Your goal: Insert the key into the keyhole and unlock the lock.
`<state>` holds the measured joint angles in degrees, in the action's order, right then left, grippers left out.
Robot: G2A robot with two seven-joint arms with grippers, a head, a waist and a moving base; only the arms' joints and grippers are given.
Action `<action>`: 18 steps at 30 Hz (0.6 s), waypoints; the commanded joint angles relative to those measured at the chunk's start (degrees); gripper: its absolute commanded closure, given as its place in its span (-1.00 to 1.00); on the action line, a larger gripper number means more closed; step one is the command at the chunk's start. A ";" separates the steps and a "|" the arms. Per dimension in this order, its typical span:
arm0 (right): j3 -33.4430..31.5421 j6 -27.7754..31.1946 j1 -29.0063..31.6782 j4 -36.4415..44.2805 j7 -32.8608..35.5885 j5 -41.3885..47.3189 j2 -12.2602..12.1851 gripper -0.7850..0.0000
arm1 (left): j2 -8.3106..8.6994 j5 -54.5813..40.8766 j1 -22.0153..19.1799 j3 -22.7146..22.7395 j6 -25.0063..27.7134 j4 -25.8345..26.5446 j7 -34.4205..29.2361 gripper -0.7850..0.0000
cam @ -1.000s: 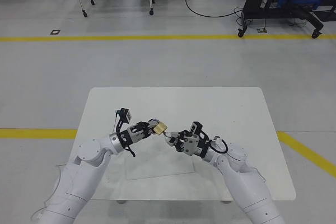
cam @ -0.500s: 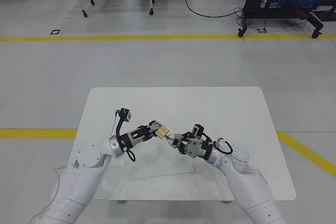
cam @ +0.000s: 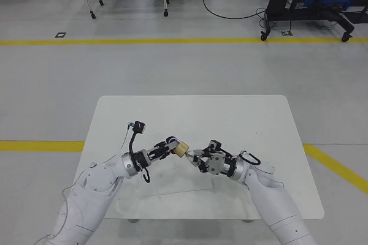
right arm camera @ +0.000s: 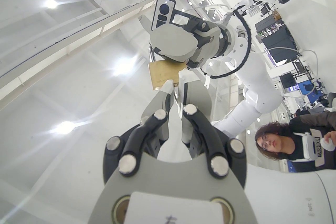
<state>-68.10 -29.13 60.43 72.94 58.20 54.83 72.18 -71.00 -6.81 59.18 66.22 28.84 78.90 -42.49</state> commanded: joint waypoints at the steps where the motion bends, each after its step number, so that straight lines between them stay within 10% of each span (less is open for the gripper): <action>1: -0.19 -0.82 -0.01 -0.34 0.84 0.27 -0.17 1.00 | 0.06 0.40 0.35 0.30 0.96 0.35 1.06 1.00; 13: -1.95 -0.89 0.80 -0.49 1.85 1.25 -1.04 1.00 | 0.28 1.22 1.31 0.59 1.92 1.23 2.86 1.00; 15: -2.52 0.01 1.28 0.13 2.05 1.10 -1.25 -0.55 | 0.30 0.46 1.27 0.62 1.36 1.11 2.72 1.00; 16: -3.15 1.36 1.58 0.60 1.97 0.85 -1.39 -1.00 | 0.30 0.12 1.25 0.60 0.90 0.98 2.55 1.00; 18: -4.14 3.15 2.46 1.51 1.61 0.31 -1.66 -1.00 | 0.31 -0.56 1.03 0.60 -0.24 0.76 2.31 1.00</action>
<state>-71.71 -26.95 62.47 73.98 60.00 55.39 70.66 -70.69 -7.06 60.33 66.82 29.25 79.78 -40.10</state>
